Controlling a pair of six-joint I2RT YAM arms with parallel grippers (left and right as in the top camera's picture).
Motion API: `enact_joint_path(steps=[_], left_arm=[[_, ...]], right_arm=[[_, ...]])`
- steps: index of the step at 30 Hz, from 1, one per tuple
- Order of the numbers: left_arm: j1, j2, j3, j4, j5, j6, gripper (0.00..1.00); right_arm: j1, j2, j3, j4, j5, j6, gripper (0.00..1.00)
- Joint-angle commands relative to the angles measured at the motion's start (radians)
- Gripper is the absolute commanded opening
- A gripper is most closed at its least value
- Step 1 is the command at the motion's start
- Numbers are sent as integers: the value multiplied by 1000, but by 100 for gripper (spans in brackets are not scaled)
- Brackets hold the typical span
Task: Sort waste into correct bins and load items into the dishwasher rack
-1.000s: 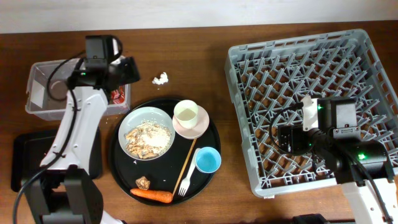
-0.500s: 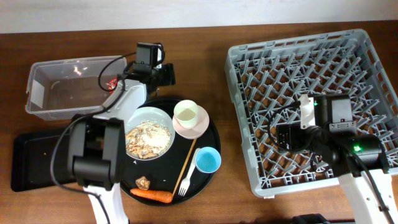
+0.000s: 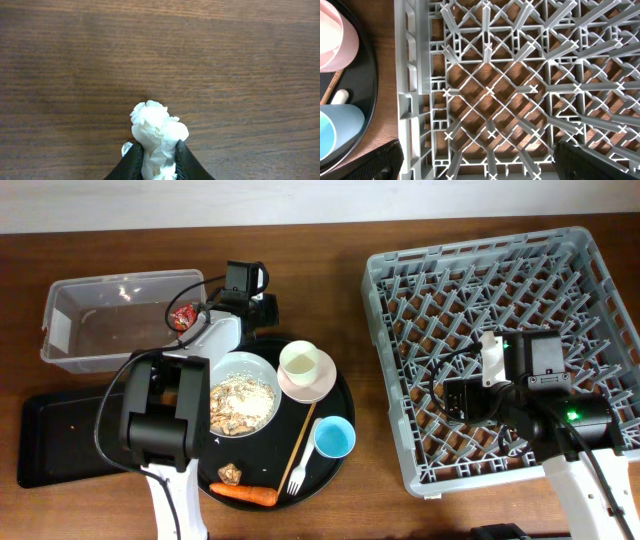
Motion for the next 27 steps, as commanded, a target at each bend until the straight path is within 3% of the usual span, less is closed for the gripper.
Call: enact_joint_path(steps=[1,10,16,17,18,19,20,21,27], left_arm=[[2,-34,20,-39,-6,9,16],[89,-364,34,-257,-8,13,17],[224,-432,32,-426,-150,12,17],[245,-431,28,-451,-150,12,24],[261,-431,21,-462,-150,12,36],[273,-431,19,-471,-150,12,57],[283,-431,19,-479,-150,12,70],[293,-431,19,-484,-150,12,77],[305,-431,19,-507,-150,12,79]], right_arm=[[5,1,20,-3,12,2,99],[5,0,20,-3,12,2,99],[5,0,20,-7,12,2,99],[5,0,20,-7,12,2,99],[5,0,20,-8,12,2,99],[5,0,20,-11,12,2,98],[5,0,20,-12,12,2,99],[5,0,20,-14,12,2,99],[5,0,20,-18,12,2,99]])
